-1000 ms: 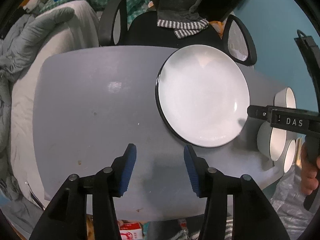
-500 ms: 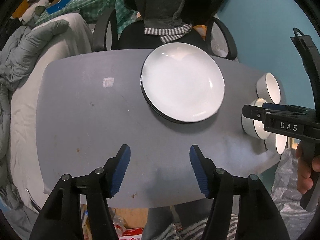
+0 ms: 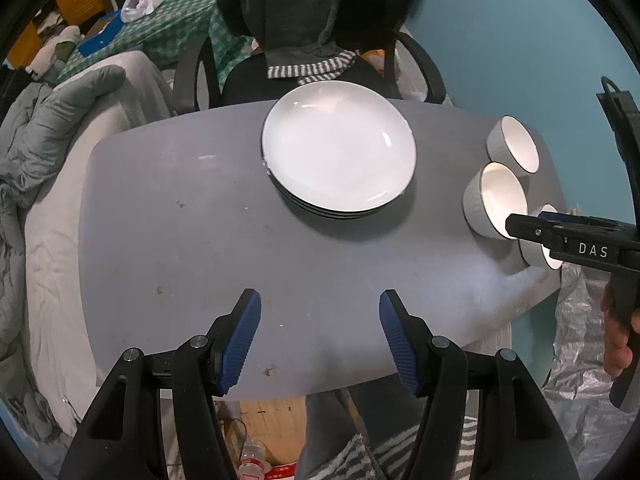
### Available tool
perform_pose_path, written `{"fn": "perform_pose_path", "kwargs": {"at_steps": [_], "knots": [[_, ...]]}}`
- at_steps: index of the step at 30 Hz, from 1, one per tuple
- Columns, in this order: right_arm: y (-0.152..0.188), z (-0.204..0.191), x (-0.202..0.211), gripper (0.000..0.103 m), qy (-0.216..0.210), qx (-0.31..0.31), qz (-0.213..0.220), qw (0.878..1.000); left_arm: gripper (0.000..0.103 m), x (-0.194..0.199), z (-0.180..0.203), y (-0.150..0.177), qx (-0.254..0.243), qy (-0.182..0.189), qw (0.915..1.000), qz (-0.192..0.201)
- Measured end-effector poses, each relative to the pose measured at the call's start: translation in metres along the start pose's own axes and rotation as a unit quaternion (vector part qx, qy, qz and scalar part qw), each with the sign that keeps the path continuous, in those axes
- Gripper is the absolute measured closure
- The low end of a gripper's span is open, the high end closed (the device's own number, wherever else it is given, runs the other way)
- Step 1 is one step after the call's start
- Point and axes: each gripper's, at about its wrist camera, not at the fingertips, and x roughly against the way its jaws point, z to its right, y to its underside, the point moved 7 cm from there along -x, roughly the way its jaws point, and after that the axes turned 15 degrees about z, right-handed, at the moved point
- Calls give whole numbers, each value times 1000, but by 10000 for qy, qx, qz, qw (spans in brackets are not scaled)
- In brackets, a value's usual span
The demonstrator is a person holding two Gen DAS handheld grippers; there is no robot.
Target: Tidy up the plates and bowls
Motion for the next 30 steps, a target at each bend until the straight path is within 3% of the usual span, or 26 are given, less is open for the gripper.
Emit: {"fn": "perform_pose_path", "kwargs": {"at_steps": [11, 22, 30], "knots": [[17, 51, 30, 35, 185, -516, 245, 9982, 40, -2, 42, 3, -331, 328, 9989, -101], [30, 114, 36, 35, 193, -1027, 192, 9943, 40, -20, 97, -8, -474, 480, 9973, -284], [18, 151, 25, 35, 139, -899, 174, 9957, 40, -47, 140, -17, -492, 487, 9966, -447]]}}
